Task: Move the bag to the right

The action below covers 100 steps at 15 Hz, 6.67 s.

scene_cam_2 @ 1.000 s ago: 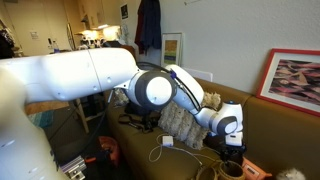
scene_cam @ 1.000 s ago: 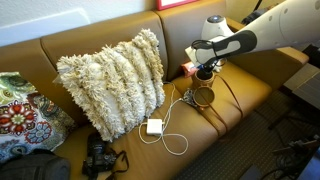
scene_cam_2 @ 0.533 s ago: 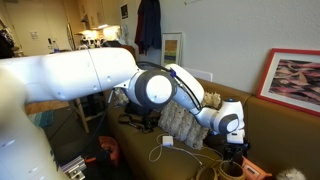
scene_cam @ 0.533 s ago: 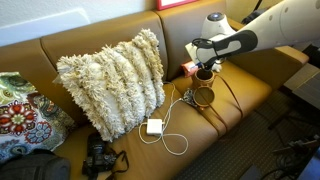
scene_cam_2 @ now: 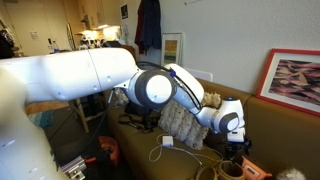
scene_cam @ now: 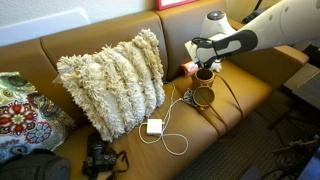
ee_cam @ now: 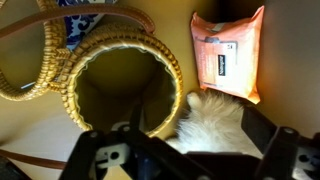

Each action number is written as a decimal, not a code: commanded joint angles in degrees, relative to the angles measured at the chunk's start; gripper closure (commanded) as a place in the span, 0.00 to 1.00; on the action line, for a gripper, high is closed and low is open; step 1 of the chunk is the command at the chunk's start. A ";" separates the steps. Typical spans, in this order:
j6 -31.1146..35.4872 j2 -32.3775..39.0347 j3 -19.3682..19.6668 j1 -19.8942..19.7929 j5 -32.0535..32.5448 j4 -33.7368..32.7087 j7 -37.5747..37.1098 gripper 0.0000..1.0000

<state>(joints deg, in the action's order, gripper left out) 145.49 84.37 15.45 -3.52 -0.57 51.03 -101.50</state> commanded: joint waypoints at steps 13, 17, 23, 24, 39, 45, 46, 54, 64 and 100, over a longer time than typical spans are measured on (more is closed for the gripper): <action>-6.83 0.19 -0.85 -0.67 0.46 0.73 -1.25 0.00; -7.72 0.19 -1.09 -0.78 0.40 0.91 -1.48 0.00; -11.06 0.28 -1.61 -0.98 0.36 1.76 -1.32 0.00; -11.81 0.29 -1.77 -1.08 0.22 1.79 -1.31 0.00; -23.45 0.12 -4.74 -2.94 -0.64 1.30 -0.63 0.25; -23.39 0.15 -4.77 -3.23 -0.63 1.61 -0.71 0.62; -23.23 0.15 -4.71 -3.20 -0.56 1.64 -0.78 0.68; -22.47 0.15 -4.66 -3.19 -0.57 1.50 -1.11 0.97; -24.73 -0.03 -5.50 -6.75 -3.09 -8.65 0.38 0.97; -30.03 0.97 -4.79 -23.96 -4.98 -6.78 -10.22 0.97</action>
<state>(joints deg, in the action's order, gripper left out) 116.41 85.34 11.49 -26.88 -4.19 43.26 -111.55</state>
